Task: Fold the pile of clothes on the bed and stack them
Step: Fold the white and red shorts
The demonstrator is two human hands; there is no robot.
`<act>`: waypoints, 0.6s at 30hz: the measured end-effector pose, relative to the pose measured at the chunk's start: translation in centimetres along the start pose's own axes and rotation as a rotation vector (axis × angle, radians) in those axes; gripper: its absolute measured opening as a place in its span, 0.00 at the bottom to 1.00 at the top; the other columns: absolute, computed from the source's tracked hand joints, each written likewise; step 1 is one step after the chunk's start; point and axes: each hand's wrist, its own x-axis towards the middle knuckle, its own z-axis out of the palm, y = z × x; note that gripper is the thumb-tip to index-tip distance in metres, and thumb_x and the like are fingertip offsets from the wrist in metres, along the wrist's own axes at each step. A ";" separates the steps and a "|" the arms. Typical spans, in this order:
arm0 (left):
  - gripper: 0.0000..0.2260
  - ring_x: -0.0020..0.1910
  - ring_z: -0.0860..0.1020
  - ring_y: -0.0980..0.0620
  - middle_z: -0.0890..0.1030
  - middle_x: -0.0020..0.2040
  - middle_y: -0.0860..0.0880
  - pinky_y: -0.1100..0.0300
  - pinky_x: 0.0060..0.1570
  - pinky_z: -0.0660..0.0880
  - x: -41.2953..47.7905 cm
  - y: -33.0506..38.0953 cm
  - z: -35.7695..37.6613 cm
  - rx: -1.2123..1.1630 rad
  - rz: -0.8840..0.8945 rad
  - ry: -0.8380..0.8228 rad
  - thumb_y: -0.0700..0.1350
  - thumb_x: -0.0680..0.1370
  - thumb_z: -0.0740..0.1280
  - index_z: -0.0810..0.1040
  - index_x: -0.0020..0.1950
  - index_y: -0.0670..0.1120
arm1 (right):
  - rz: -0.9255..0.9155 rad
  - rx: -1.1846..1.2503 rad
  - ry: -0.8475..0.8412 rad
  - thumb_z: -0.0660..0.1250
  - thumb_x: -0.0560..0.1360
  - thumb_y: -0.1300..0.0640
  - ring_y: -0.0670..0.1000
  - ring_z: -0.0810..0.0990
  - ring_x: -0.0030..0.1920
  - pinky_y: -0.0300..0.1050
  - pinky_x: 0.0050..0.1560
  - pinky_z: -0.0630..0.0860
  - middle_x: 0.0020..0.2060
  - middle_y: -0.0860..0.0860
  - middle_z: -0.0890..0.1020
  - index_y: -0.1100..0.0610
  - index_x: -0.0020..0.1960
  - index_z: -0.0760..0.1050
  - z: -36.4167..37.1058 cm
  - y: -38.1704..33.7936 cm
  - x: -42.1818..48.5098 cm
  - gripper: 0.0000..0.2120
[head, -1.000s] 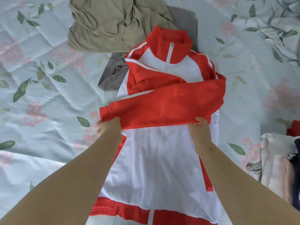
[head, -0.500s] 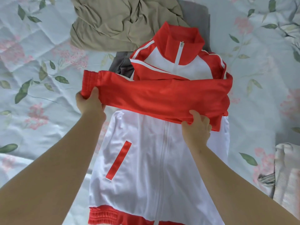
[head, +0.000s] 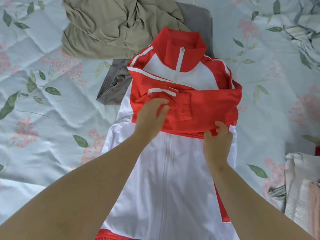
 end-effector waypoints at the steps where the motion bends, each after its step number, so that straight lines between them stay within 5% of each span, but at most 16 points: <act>1: 0.14 0.56 0.76 0.47 0.80 0.55 0.46 0.56 0.60 0.69 0.4 -0.4 -0.4 0.051 -0.062 0.196 0.45 0.77 0.59 0.79 0.57 0.42 | 0.003 0.001 0.029 0.61 0.75 0.61 0.59 0.71 0.60 0.52 0.62 0.69 0.60 0.59 0.72 0.57 0.66 0.70 -0.2 0.0 0.3 0.20; 3: 0.15 0.59 0.74 0.45 0.77 0.60 0.46 0.48 0.62 0.68 1.3 -1.4 -1.6 0.103 -0.349 0.449 0.38 0.77 0.57 0.77 0.60 0.45 | 0.000 -0.007 0.049 0.61 0.74 0.62 0.59 0.70 0.61 0.53 0.63 0.67 0.61 0.60 0.71 0.56 0.66 0.70 -0.2 -0.1 1.1 0.20; 6: 0.23 0.64 0.70 0.43 0.68 0.69 0.47 0.46 0.65 0.68 3.1 -3.9 -3.0 -0.047 -0.812 0.414 0.33 0.75 0.56 0.70 0.67 0.49 | 0.016 0.020 0.109 0.59 0.74 0.65 0.61 0.67 0.65 0.54 0.67 0.63 0.65 0.59 0.68 0.56 0.67 0.69 0.0 -0.2 2.6 0.22; 12: 0.18 0.65 0.65 0.40 0.66 0.68 0.48 0.49 0.62 0.61 4.3 -5.2 -2.4 0.429 -0.647 0.037 0.56 0.78 0.61 0.68 0.68 0.58 | 0.251 0.154 0.142 0.58 0.78 0.60 0.62 0.66 0.69 0.54 0.67 0.64 0.71 0.59 0.65 0.53 0.76 0.55 0.3 0.4 6.5 0.29; 15: 0.14 0.66 0.64 0.40 0.67 0.68 0.47 0.50 0.62 0.60 4.8 -5.0 -2.3 0.553 -0.636 0.055 0.52 0.79 0.59 0.73 0.65 0.55 | 0.220 0.061 0.037 0.63 0.77 0.56 0.62 0.71 0.63 0.52 0.62 0.68 0.64 0.60 0.73 0.58 0.72 0.64 0.5 1.2 7.6 0.25; 18: 0.13 0.67 0.64 0.41 0.68 0.68 0.45 0.49 0.62 0.61 4.8 -5.5 -3.6 0.486 -0.630 0.261 0.50 0.79 0.59 0.75 0.63 0.51 | 0.187 0.056 0.108 0.62 0.77 0.56 0.62 0.76 0.56 0.49 0.53 0.69 0.55 0.61 0.77 0.62 0.61 0.72 0.0 1.3 8.4 0.15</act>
